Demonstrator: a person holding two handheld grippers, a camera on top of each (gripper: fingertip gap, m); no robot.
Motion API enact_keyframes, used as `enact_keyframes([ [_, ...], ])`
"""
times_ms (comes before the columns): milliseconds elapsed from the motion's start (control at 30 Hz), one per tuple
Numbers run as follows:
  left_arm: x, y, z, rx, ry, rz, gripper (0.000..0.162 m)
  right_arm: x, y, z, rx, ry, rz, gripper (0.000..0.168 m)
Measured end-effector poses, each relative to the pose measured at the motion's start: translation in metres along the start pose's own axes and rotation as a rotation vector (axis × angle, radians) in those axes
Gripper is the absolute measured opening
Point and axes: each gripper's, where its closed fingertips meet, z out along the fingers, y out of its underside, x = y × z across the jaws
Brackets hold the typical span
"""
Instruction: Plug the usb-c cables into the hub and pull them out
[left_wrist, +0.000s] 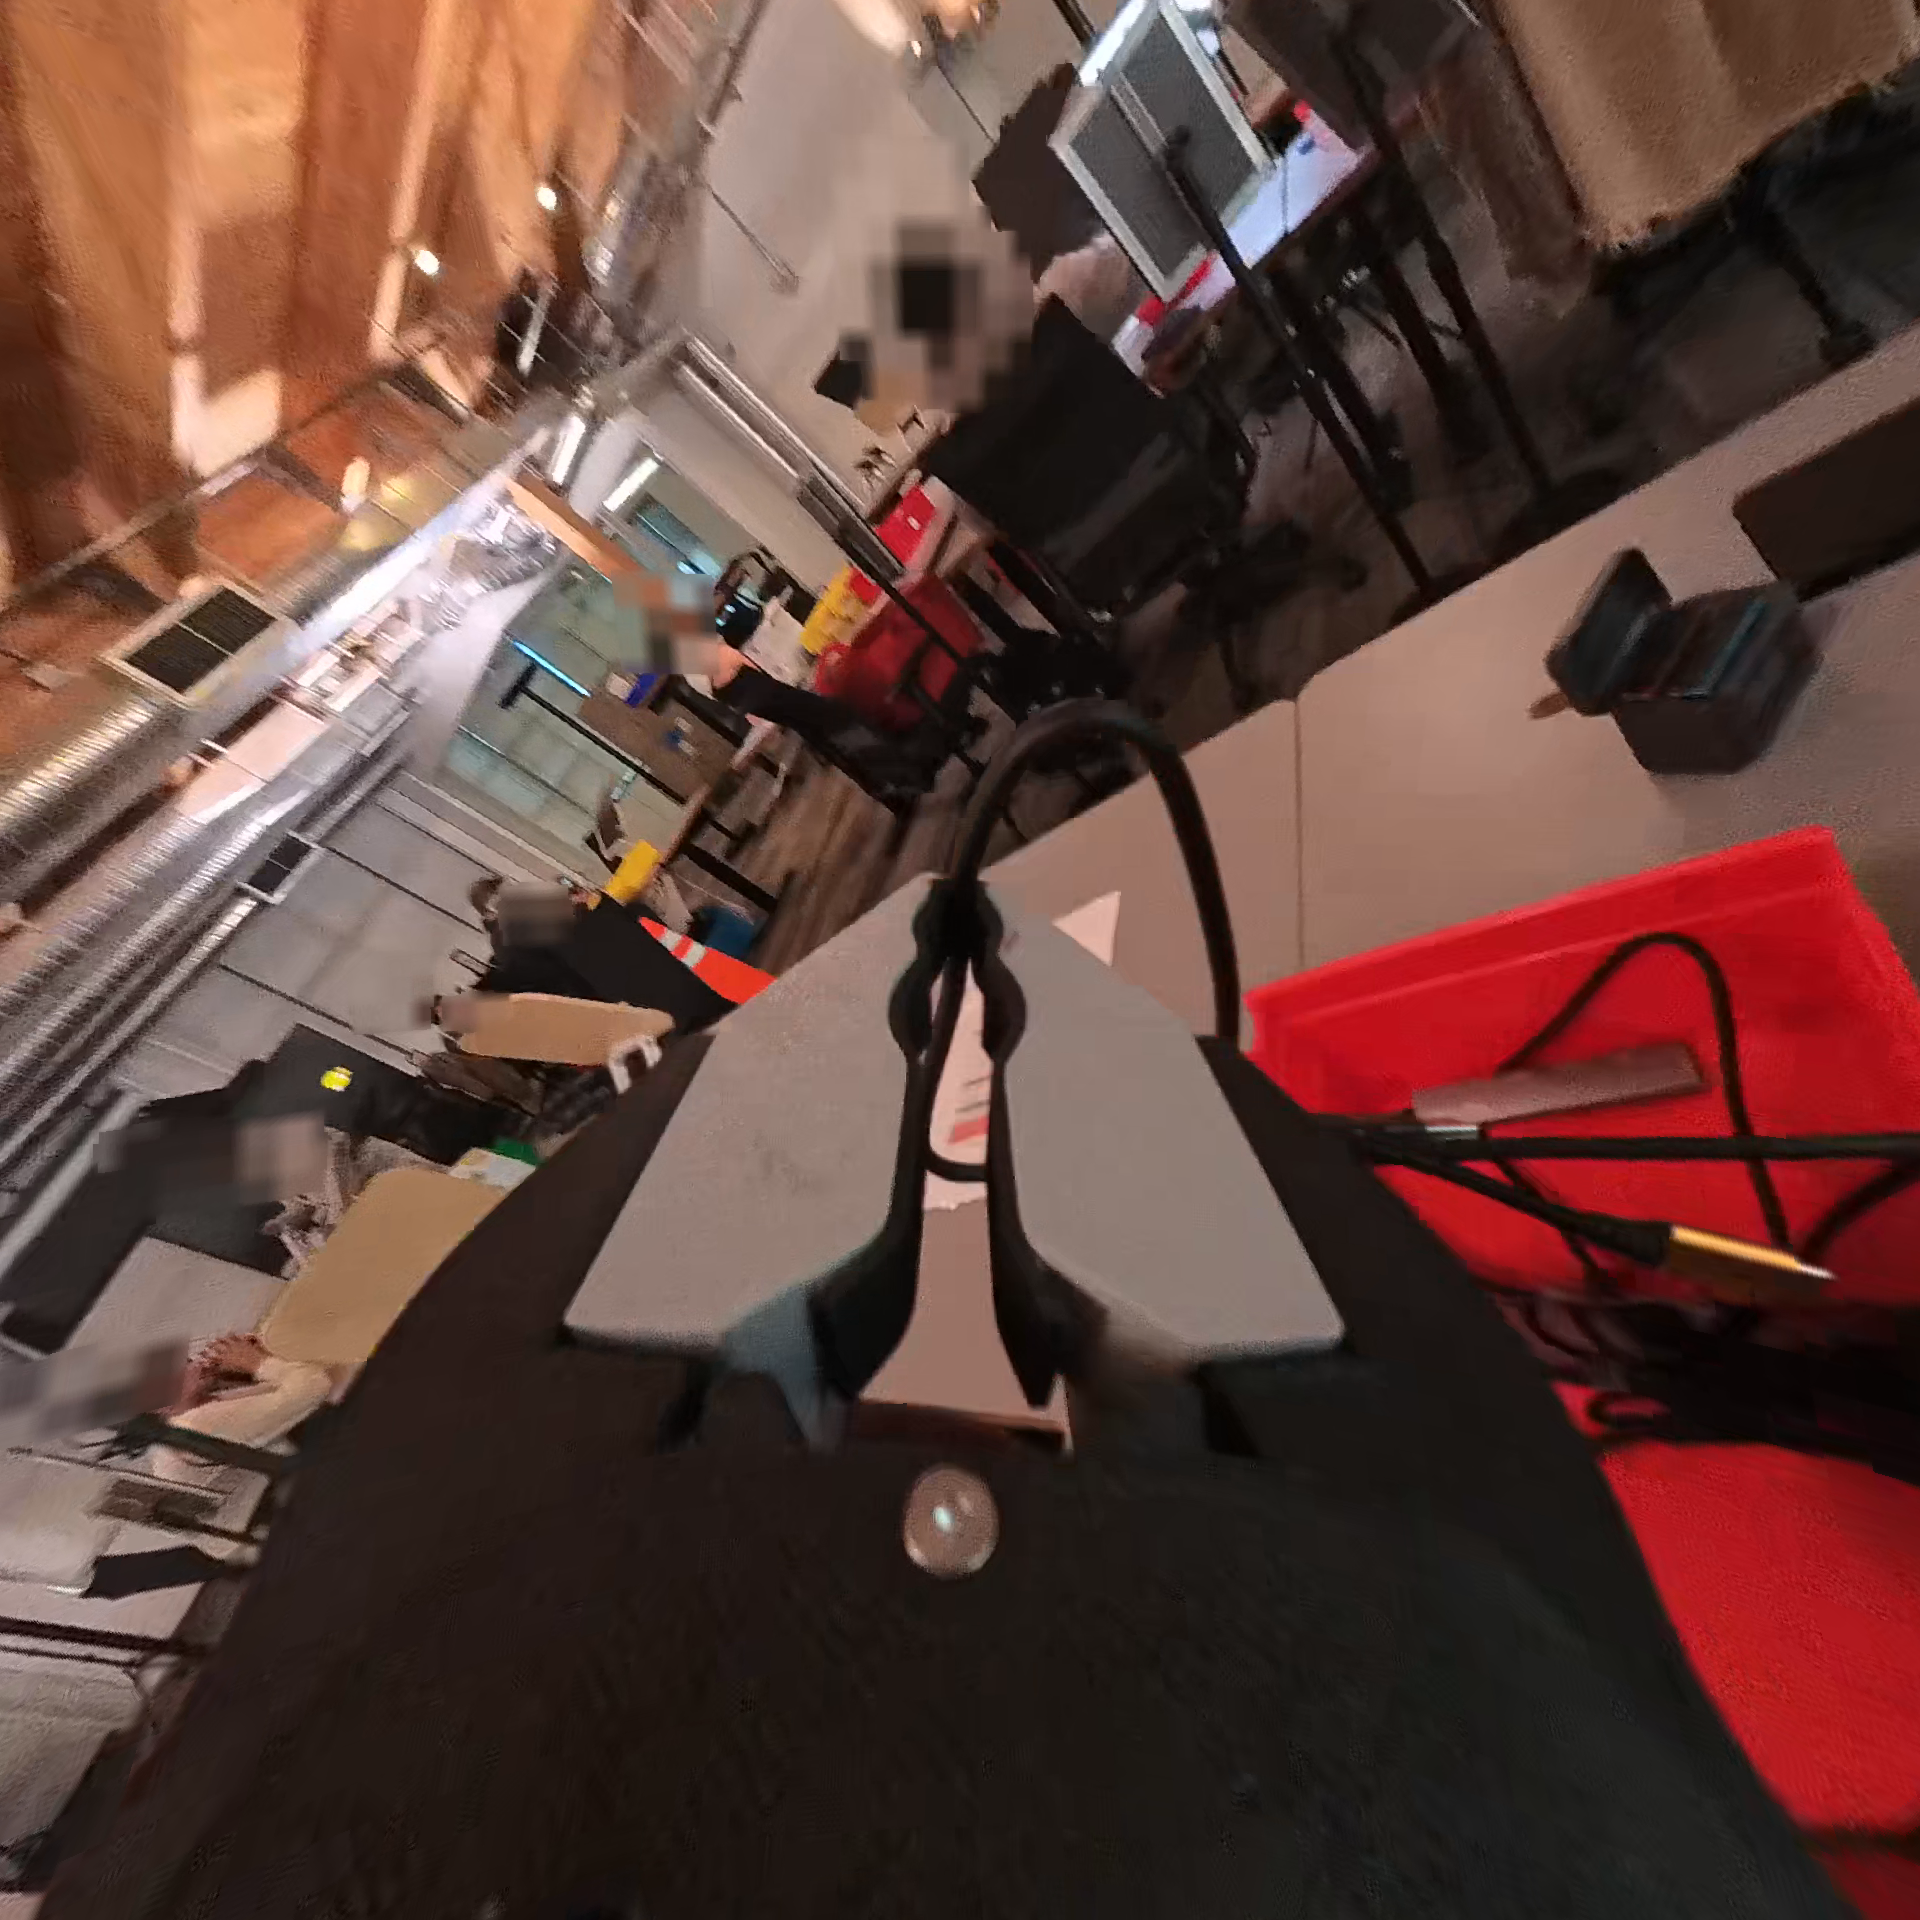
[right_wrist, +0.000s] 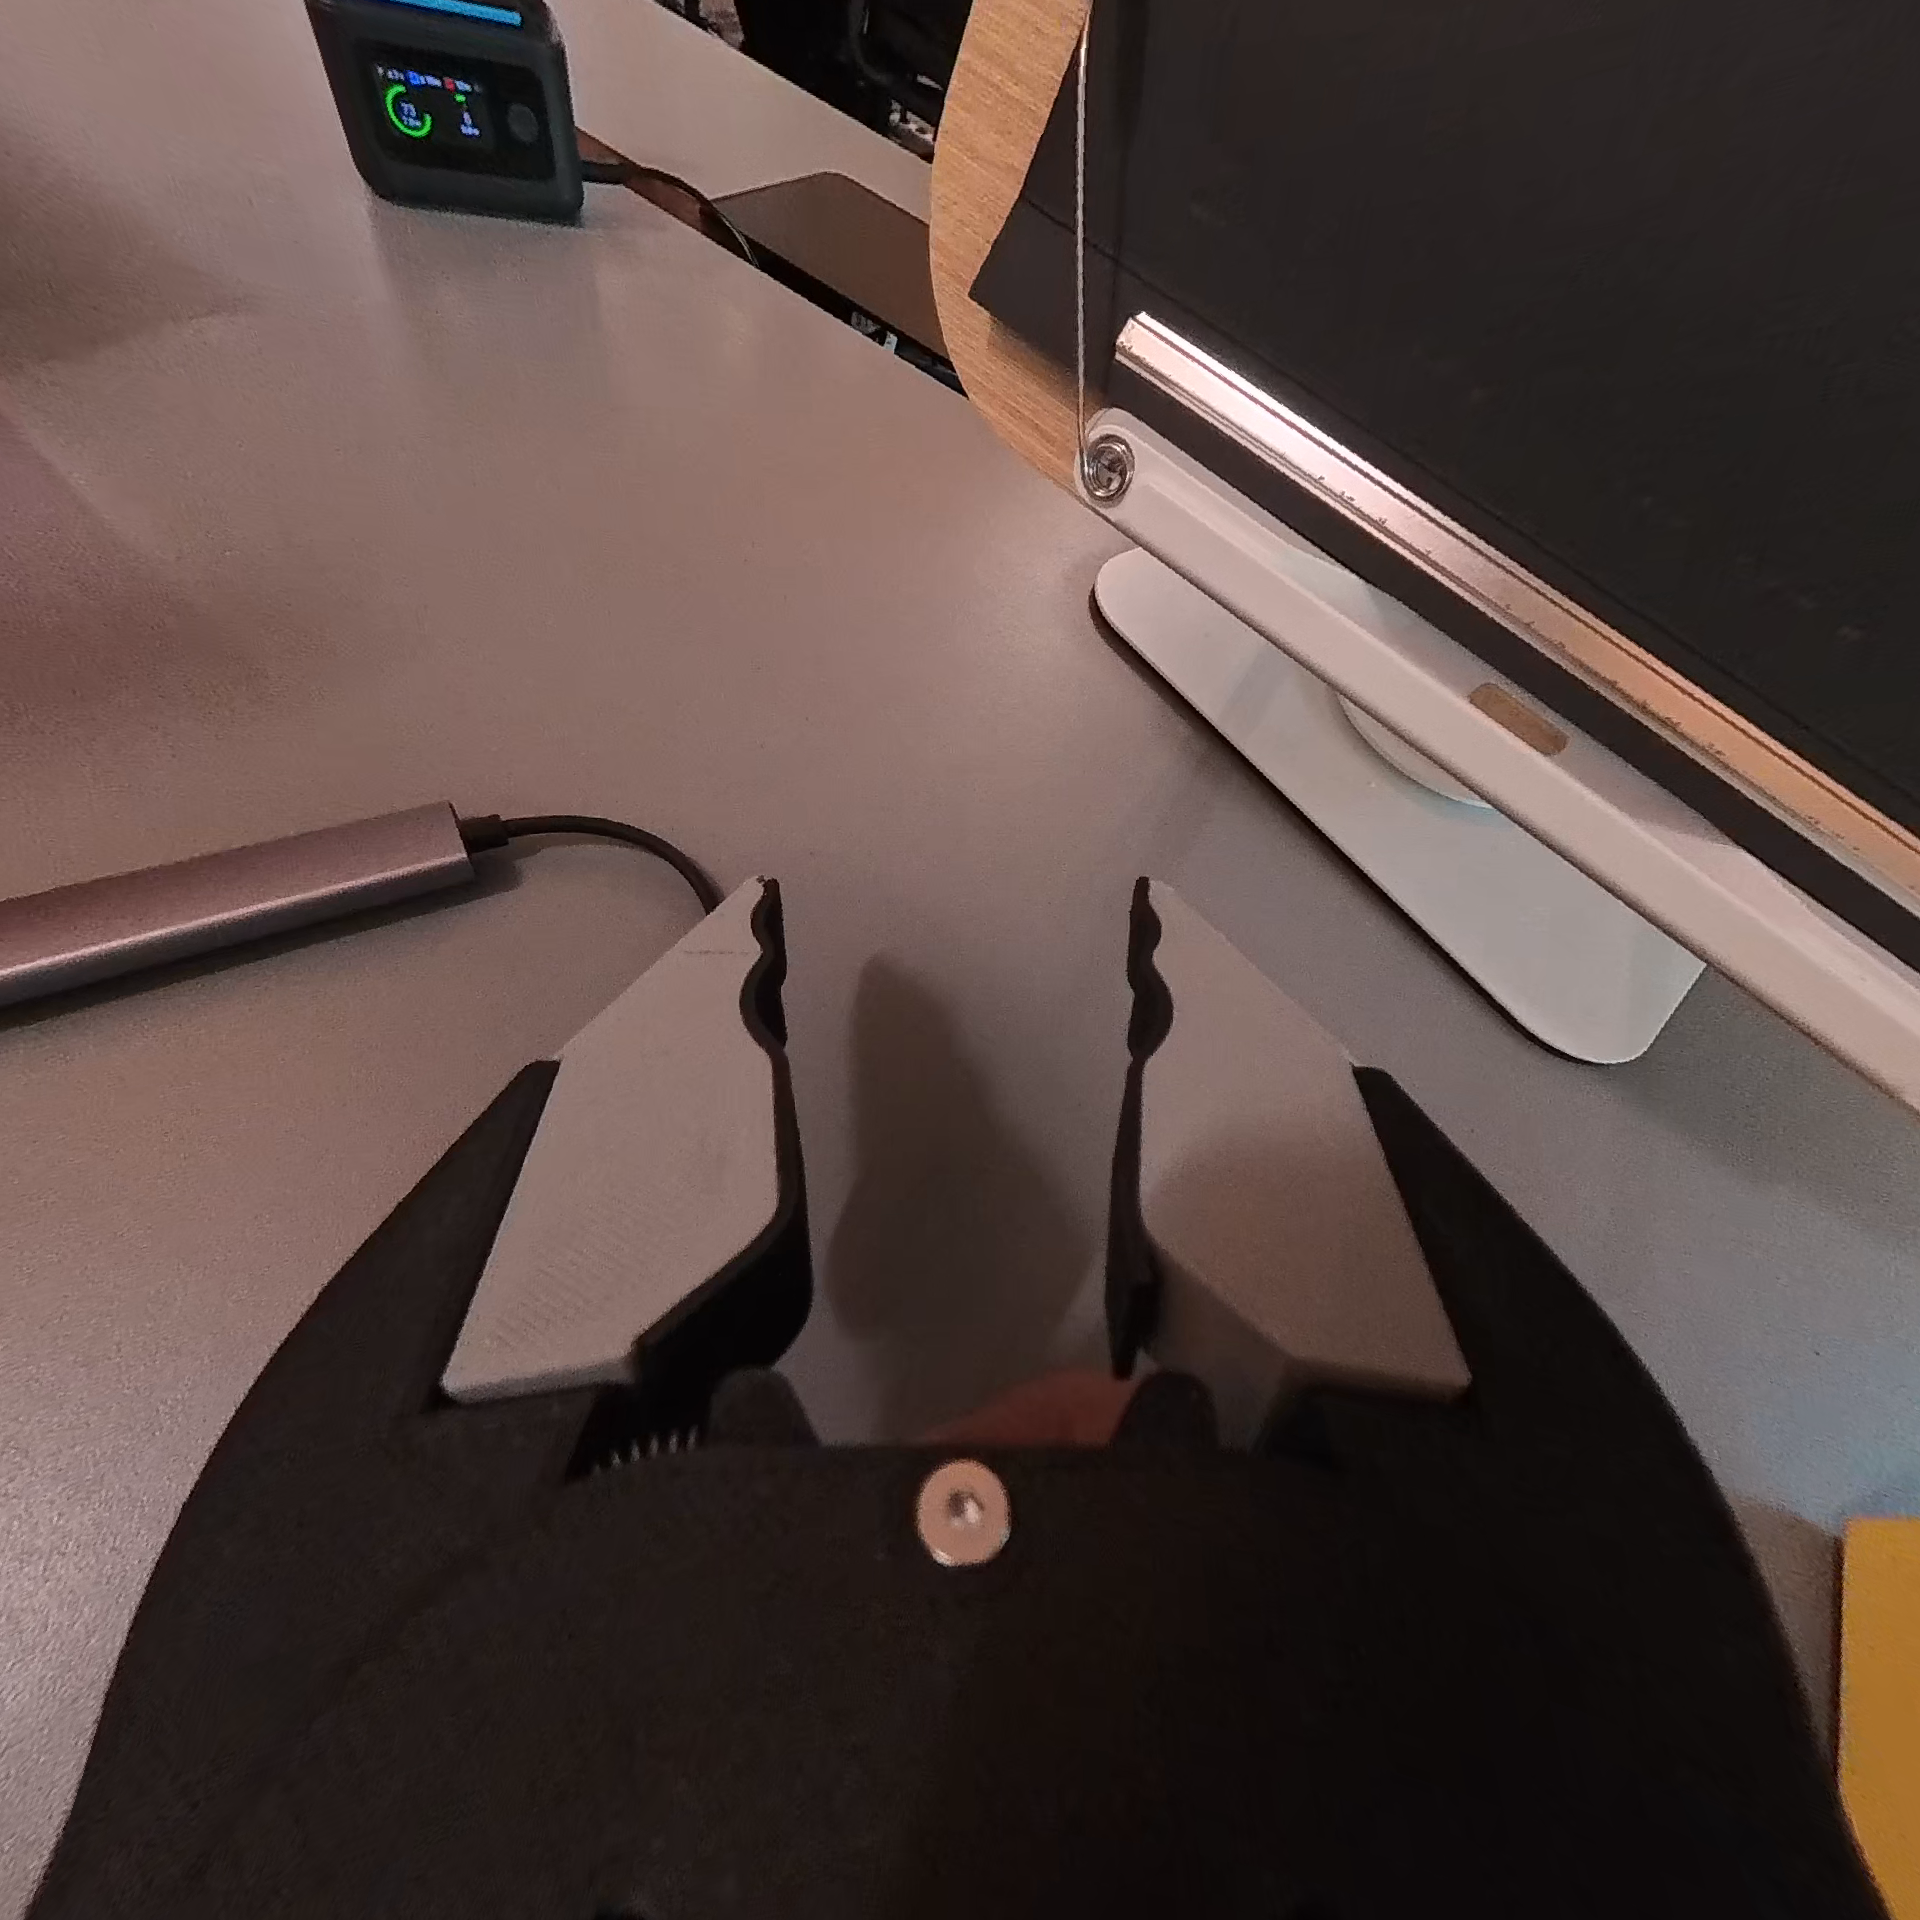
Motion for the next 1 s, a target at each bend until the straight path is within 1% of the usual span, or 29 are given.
enact_keyframes([
  [33, -0.006, -0.006, -0.002, 0.014, -0.038, 0.011, 0.001, 0.000, 0.000, 0.000, 0.002, 0.000, 0.001, 0.064],
  [67, -0.005, -0.009, -0.001, 0.009, -0.036, 0.008, 0.001, 0.000, 0.000, 0.000, 0.004, 0.000, 0.002, 0.064],
  [133, 0.003, -0.006, 0.002, -0.057, 0.016, -0.019, 0.001, 0.000, 0.000, 0.000, 0.002, -0.001, 0.004, 0.064],
  [233, -0.018, -0.020, 0.000, -0.026, -0.108, 0.019, 0.001, 0.001, 0.000, 0.000, 0.002, -0.001, 0.005, 0.064],
  [267, -0.026, -0.028, -0.003, 0.000, -0.140, -0.015, 0.001, 0.001, 0.000, 0.000, 0.001, -0.001, 0.005, 0.064],
  [367, -0.052, -0.058, -0.007, 0.056, -0.156, -0.137, 0.001, 0.000, 0.000, 0.000, -0.002, -0.002, 0.002, 0.064],
  [433, -0.081, -0.091, -0.013, 0.109, -0.206, -0.125, 0.001, 0.000, 0.001, 0.000, -0.003, -0.002, -0.001, 0.064],
  [467, -0.092, -0.105, -0.014, 0.109, -0.208, -0.111, 0.001, 0.000, 0.001, 0.000, -0.003, -0.002, -0.002, 0.064],
  [500, -0.100, -0.113, -0.011, 0.077, -0.191, -0.105, 0.001, 0.000, 0.001, 0.000, -0.003, -0.002, -0.002, 0.064],
  [533, -0.105, -0.113, -0.005, 0.019, -0.167, -0.101, 0.000, 0.000, 0.001, 0.000, -0.004, -0.002, -0.002, 0.064],
  [567, -0.114, -0.111, 0.001, -0.032, -0.176, -0.097, 0.000, 0.000, 0.001, 0.000, -0.004, -0.003, -0.001, 0.064],
  [700, -0.146, -0.096, 0.007, -0.174, -0.299, 0.028, 0.000, 0.000, 0.001, 0.000, -0.003, -0.006, 0.001, 0.064],
  [900, -0.139, -0.078, 0.006, -0.206, -0.289, 0.047, 0.000, -0.002, 0.002, 0.000, -0.009, -0.007, -0.009, 0.064],
  [1000, -0.135, -0.078, 0.005, -0.204, -0.288, 0.073, 0.000, -0.002, 0.002, 0.000, -0.011, -0.009, -0.007, 0.065],
])
